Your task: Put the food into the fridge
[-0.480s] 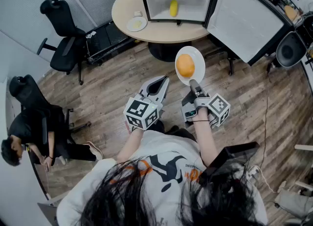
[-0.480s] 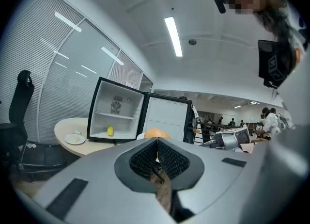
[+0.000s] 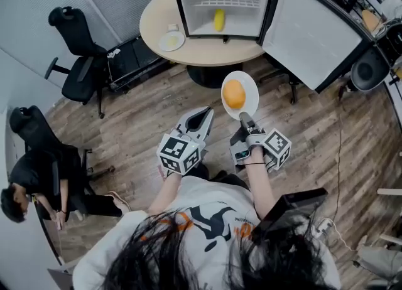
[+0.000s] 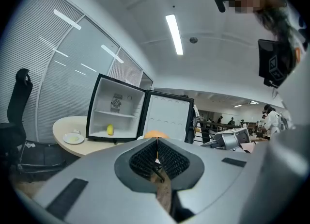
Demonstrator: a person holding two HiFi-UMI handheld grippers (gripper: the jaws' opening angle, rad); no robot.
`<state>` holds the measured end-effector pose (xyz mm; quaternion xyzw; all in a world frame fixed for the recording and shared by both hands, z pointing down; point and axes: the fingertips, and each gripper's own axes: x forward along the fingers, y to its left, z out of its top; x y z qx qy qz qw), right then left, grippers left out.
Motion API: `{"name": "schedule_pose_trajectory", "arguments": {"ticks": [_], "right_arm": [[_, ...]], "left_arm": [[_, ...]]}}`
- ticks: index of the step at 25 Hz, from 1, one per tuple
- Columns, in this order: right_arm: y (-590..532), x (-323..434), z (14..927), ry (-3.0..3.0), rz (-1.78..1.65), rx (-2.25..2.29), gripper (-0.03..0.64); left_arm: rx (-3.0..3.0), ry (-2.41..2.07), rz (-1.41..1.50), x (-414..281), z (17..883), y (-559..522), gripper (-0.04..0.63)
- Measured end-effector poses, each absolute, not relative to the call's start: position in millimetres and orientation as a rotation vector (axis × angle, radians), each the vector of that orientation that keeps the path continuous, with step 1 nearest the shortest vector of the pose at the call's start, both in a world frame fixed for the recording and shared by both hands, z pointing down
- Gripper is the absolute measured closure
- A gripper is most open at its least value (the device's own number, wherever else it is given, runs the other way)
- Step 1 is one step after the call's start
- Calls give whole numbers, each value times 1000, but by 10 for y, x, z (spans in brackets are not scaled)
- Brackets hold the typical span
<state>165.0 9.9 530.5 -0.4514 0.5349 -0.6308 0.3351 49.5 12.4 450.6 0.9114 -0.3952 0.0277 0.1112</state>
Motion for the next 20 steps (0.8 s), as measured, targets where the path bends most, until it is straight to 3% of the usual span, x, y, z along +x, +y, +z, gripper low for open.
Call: {"name": "schedule_pose_trajectory", "arguments": {"ticks": [20], "right_arm": [[-642,1733,5328,1368,-1699,-1178,576]], "left_arm": [[2682,-1095,88,677,4585,-623,583]]}}
